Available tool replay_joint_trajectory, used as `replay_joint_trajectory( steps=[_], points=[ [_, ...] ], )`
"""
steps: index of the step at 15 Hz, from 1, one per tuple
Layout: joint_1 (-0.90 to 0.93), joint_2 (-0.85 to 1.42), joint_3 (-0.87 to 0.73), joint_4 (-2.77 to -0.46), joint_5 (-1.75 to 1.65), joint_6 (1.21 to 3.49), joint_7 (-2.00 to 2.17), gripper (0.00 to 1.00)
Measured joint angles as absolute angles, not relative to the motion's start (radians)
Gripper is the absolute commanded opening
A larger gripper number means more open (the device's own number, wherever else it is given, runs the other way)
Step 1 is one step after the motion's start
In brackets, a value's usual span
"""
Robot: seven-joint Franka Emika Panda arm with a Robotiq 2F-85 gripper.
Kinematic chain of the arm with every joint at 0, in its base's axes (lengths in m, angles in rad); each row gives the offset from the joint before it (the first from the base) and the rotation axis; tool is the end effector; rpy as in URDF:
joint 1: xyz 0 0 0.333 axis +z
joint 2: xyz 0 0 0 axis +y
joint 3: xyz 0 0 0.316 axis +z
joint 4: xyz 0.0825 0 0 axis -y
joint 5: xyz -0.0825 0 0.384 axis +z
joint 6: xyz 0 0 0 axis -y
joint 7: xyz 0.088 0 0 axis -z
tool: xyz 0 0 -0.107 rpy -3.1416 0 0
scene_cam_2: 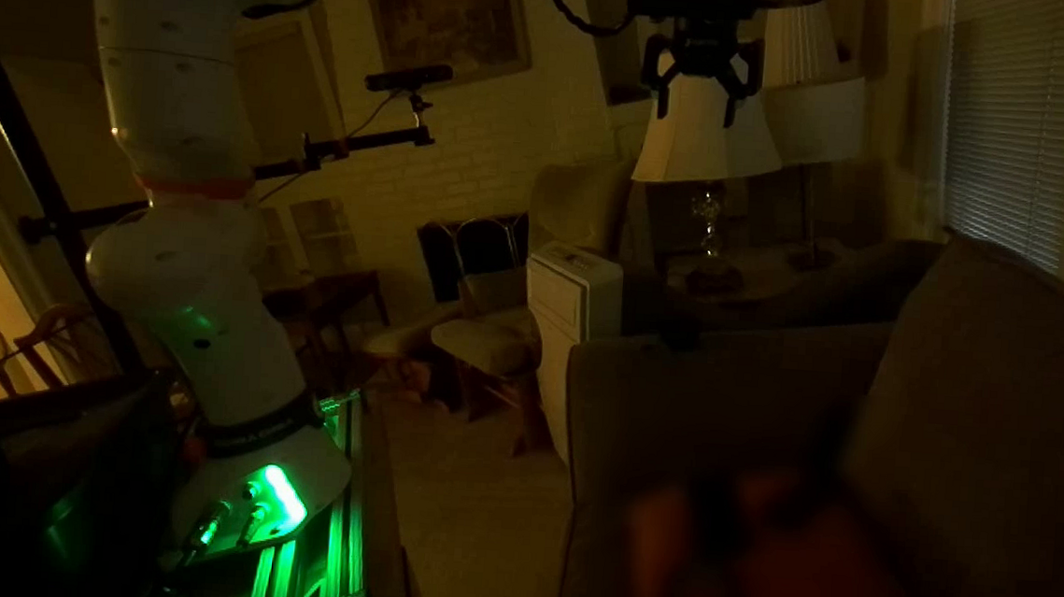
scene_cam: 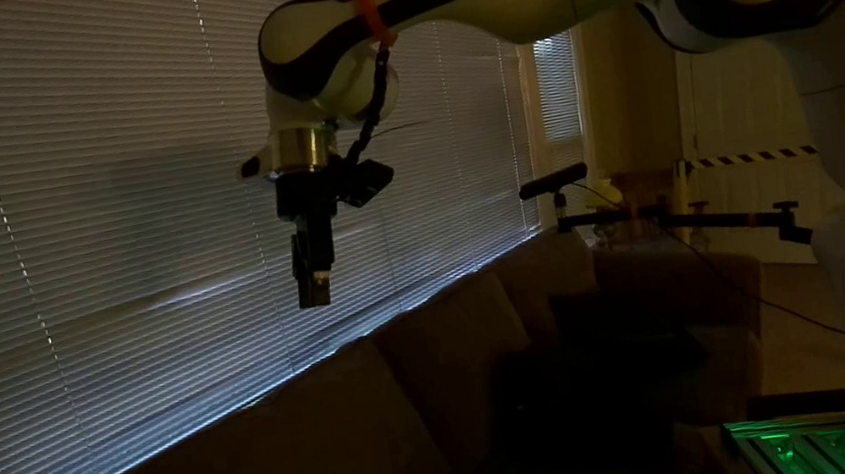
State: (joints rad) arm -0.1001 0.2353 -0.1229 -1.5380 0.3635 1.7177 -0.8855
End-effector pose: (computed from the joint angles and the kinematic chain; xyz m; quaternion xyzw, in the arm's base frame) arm 0.6227 -0.0997 0.5189 -0.9418 -0.2922 -0.0639 0.1532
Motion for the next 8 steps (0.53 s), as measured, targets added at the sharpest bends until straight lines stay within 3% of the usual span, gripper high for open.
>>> replay_joint_trajectory(
  steps=[8],
  points=[
    [-0.170, 0.299, -0.078, -1.538, 0.416, 1.639, -0.996, 1.00]
  ],
)
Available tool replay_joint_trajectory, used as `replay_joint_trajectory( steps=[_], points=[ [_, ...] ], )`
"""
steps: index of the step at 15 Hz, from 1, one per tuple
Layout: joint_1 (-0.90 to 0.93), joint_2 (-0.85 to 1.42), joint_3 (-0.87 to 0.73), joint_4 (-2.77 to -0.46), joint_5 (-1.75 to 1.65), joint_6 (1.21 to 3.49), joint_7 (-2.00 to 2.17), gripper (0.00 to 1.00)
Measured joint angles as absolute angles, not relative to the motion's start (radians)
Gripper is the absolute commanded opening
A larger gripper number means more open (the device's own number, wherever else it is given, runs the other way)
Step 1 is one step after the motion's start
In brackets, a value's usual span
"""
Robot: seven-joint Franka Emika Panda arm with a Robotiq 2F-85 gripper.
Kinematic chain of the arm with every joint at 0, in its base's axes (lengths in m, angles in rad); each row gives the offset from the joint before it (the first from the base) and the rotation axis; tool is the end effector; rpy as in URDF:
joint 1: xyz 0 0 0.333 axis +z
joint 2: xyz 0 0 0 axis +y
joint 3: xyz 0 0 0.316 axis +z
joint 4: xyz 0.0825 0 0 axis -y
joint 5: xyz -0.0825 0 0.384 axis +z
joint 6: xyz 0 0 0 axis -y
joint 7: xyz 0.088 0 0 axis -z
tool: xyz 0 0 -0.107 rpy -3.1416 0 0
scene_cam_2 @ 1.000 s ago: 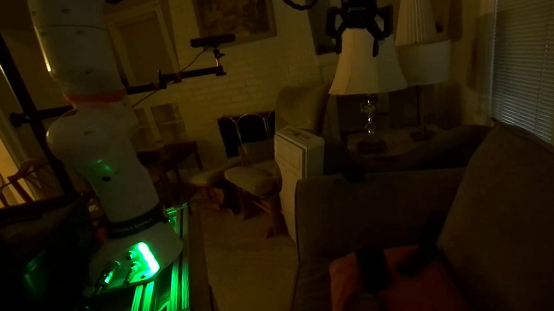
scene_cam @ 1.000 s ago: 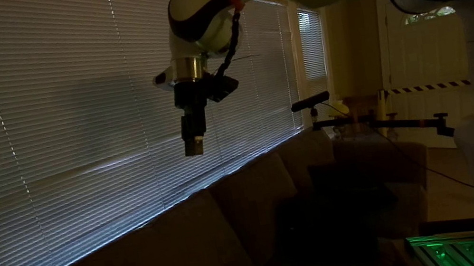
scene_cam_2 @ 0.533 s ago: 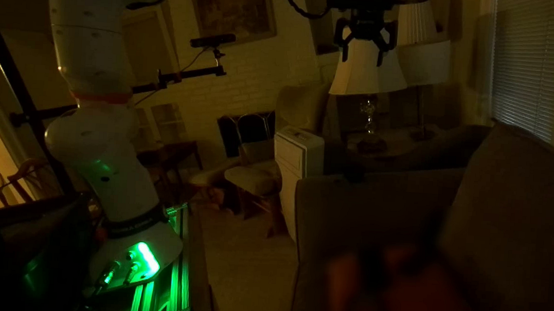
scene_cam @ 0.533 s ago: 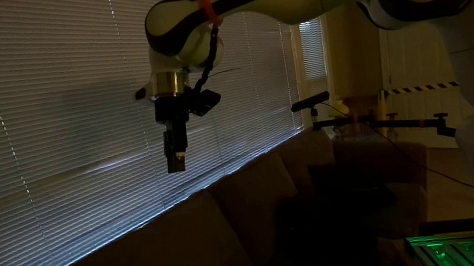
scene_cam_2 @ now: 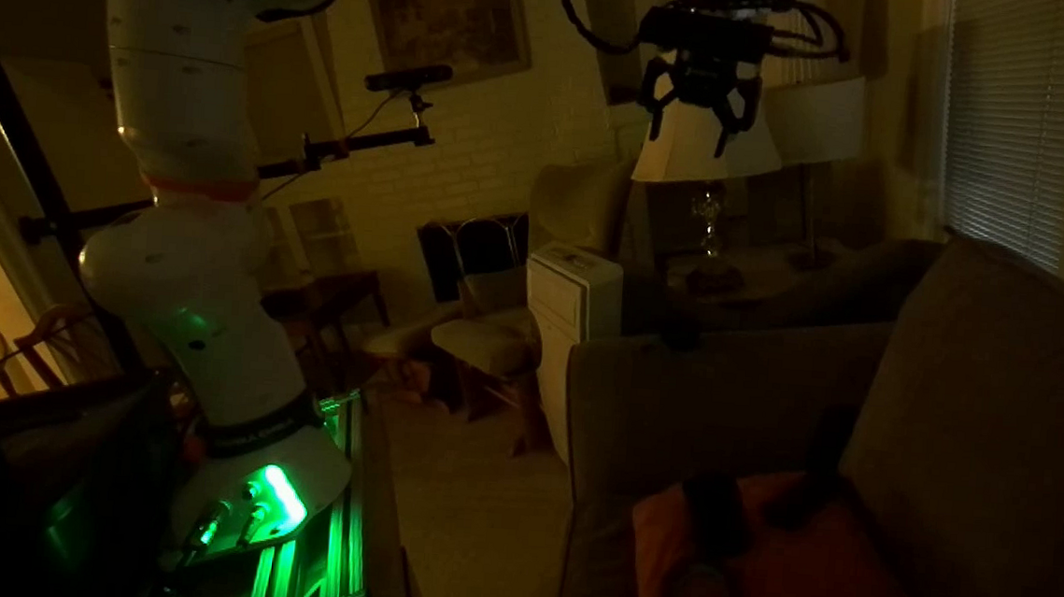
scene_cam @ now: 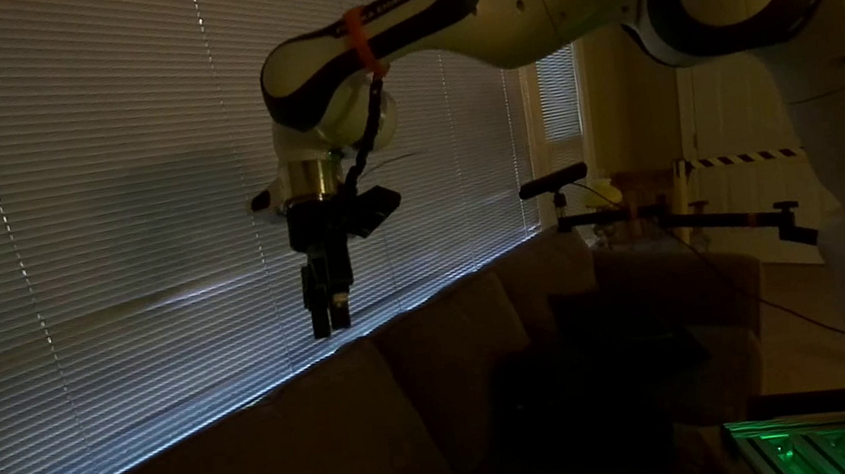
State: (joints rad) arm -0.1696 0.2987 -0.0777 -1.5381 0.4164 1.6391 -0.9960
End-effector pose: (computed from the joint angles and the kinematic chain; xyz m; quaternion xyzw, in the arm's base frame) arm 0.6234 -0.1098 0.4751 -0.9207 -0.3255 -0.0340 0.2125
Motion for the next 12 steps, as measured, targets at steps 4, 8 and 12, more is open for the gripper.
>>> replay_joint_trajectory(
  steps=[4, 8, 12],
  points=[
    [-0.237, 0.429, -0.050, -1.491, 0.472, 1.543, -1.173, 1.00],
    [-0.289, 0.589, -0.005, -1.358, 0.574, 1.407, -1.193, 1.00],
    [-0.300, 0.744, 0.039, -1.206, 0.686, 1.310, -1.073, 1.00]
  ],
)
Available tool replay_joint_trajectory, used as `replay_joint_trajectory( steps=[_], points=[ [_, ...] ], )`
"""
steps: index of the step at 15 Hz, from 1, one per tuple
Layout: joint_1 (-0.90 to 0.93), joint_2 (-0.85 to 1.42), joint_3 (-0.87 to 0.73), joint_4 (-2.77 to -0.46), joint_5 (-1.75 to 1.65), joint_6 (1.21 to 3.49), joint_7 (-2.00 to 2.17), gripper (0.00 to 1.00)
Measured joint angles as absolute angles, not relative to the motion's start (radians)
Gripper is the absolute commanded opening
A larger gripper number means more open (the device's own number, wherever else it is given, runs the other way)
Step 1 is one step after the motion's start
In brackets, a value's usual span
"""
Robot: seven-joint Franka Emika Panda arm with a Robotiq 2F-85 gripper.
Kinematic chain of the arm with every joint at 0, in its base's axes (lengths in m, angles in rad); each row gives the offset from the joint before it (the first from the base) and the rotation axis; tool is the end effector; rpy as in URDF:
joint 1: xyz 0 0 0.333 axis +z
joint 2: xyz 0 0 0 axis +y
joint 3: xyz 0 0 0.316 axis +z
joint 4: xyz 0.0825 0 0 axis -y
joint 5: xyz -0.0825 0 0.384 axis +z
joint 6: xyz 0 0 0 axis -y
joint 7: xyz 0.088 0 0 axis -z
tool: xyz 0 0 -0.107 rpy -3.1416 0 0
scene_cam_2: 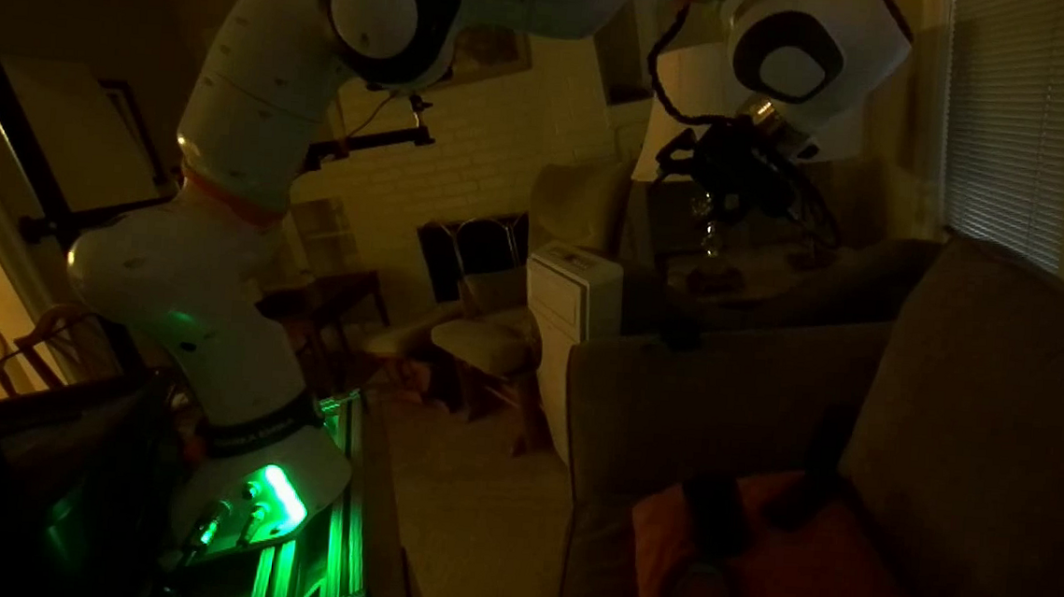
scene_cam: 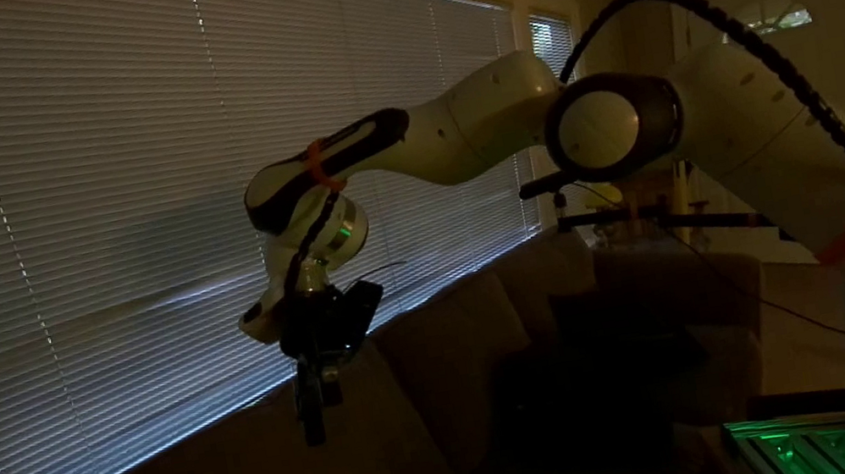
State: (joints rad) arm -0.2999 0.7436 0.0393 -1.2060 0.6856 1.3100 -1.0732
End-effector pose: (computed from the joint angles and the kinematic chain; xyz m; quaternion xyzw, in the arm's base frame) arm 0.6758 -0.1049 0.3349 -0.8251 -0.3328 0.0154 0.4562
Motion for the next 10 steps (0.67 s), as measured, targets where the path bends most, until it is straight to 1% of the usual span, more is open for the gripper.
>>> replay_joint_trajectory(
  steps=[6, 10],
  points=[
    [-0.318, 0.912, 0.066, -1.049, 0.843, 1.295, -0.852, 1.00],
    [-0.339, 0.994, 0.068, -0.979, 0.882, 1.299, -0.746, 1.00]
  ],
)
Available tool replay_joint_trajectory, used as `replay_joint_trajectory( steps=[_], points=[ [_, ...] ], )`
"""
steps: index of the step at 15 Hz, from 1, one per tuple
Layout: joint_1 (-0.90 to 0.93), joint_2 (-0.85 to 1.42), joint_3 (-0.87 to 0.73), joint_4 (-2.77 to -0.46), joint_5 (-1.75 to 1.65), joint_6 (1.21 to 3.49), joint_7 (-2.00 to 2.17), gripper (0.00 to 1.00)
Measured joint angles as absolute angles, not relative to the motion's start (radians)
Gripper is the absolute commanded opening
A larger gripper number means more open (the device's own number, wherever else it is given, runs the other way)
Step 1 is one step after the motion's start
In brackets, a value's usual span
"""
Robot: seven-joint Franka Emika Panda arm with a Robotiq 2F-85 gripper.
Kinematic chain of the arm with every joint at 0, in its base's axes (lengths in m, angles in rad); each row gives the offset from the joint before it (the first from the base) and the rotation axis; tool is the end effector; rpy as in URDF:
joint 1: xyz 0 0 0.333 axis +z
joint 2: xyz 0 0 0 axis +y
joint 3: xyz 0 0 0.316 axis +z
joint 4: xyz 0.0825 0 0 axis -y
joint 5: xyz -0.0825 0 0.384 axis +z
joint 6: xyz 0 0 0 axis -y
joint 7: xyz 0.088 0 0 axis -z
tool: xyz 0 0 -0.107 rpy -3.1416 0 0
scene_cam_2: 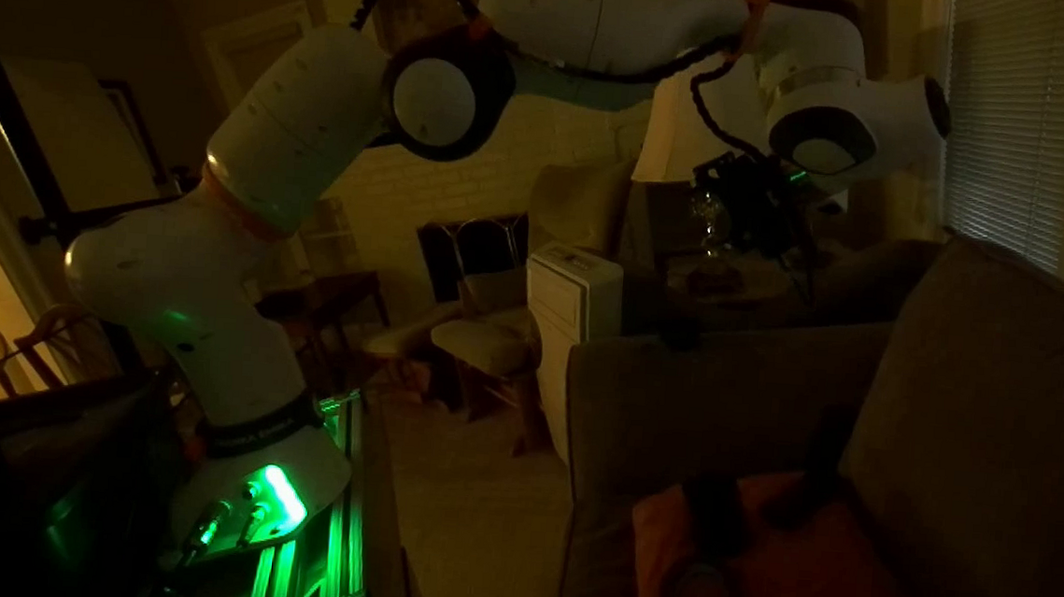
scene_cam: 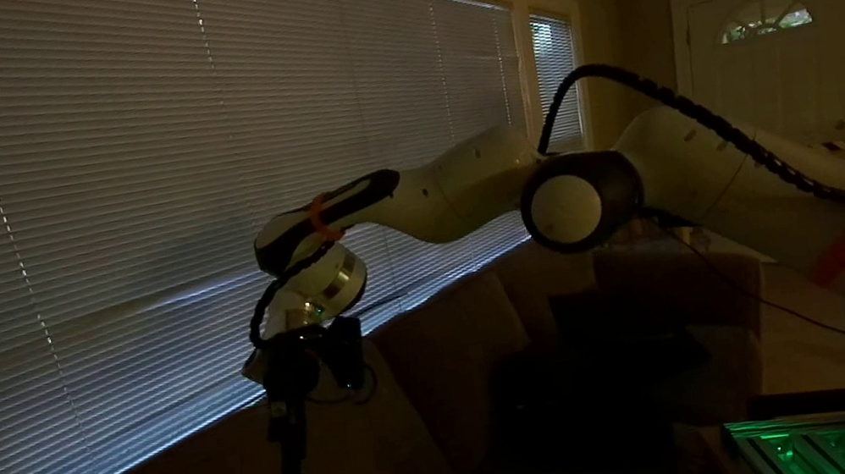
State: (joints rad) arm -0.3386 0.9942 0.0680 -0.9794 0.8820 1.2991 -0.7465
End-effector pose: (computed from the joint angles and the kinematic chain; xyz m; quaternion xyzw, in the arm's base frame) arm 0.7134 -0.1156 0.2719 -0.8246 -0.1669 0.0341 0.5395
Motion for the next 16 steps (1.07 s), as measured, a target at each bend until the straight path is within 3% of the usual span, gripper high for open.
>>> replay_joint_trajectory(
  steps=[16],
  points=[
    [-0.327, 1.300, 0.113, -0.706, 0.874, 1.272, -0.406, 1.00]
  ],
)
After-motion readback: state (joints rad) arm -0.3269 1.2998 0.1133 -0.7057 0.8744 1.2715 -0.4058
